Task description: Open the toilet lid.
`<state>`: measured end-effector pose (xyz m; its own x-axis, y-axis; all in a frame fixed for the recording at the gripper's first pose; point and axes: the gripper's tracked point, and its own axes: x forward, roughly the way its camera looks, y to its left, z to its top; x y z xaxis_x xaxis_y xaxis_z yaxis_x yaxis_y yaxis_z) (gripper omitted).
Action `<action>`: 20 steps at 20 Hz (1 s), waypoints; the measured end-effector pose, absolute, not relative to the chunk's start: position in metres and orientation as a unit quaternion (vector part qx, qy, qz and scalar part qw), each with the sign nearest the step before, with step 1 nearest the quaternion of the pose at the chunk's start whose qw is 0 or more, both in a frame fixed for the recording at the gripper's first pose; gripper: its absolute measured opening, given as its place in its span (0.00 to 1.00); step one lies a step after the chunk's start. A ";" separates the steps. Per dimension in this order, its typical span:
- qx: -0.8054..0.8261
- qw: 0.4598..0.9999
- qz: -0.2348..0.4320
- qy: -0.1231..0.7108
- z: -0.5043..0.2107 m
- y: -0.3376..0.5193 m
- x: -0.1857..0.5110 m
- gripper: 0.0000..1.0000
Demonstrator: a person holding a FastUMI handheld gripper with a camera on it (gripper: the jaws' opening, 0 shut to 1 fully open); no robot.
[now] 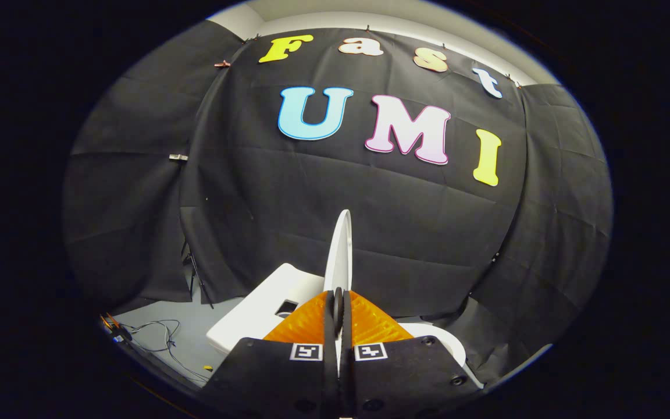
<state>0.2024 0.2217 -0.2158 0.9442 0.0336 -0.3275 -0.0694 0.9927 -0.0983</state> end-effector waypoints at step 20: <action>-0.027 0.984 0.053 0.166 -0.189 0.219 0.165 0.99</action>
<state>0.1654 0.2189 -0.1888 0.9390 0.0962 -0.3303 -0.1142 0.9928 -0.0355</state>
